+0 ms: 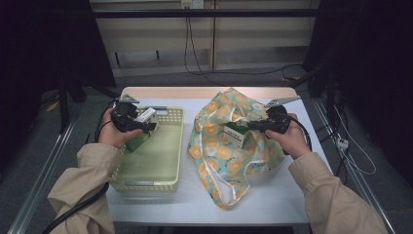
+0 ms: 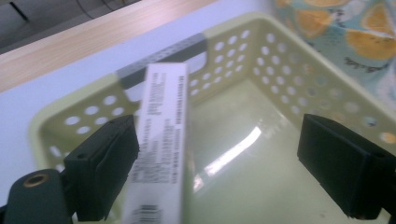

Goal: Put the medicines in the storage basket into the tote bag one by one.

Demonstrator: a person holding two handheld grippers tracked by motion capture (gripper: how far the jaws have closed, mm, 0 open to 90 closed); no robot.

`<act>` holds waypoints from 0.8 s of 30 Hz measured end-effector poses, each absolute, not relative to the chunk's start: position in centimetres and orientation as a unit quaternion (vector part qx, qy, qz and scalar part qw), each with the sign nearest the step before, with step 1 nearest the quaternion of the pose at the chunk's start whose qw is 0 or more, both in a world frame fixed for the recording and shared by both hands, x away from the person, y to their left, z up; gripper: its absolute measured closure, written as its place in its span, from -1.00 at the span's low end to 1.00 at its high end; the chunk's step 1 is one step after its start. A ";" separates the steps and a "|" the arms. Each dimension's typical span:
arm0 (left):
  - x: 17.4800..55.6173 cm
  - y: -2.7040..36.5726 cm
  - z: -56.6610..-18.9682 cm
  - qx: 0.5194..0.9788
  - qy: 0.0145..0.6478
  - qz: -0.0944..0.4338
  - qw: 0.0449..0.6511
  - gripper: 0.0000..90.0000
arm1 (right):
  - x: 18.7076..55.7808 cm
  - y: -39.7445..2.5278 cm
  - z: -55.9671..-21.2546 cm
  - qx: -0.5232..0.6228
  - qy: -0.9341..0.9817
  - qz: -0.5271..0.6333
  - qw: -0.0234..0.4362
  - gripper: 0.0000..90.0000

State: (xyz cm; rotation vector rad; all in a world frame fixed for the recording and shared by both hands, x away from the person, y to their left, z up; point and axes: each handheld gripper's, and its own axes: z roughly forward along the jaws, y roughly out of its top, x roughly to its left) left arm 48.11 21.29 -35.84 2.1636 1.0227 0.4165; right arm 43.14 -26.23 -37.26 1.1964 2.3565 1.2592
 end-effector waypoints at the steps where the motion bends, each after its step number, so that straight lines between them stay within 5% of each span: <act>1: 48.3 21.5 -36.0 0.832 0.400 0.159 0.349 -0.72 | 43.1 -26.3 -37.3 0.407 0.800 0.428 0.107 0.99; 8: 48.8 22.6 -37.5 0.837 0.414 0.166 0.318 -0.56 | 43.0 -26.8 -37.2 0.410 0.797 0.430 0.107 0.99; 12: 48.5 22.6 -37.9 0.840 0.425 0.166 0.294 -0.01 | 42.9 -27.0 -37.2 0.412 0.796 0.431 0.108 0.99; 16: 48.2 22.5 -38.1 0.845 0.430 0.152 0.279 0.30 | 42.9 -27.0 -37.2 0.413 0.796 0.429 0.110 0.99; 24: 47.7 21.7 -37.3 0.831 0.448 0.144 0.297 0.39 | 42.8 -27.1 -37.2 0.414 0.795 0.429 0.112 0.99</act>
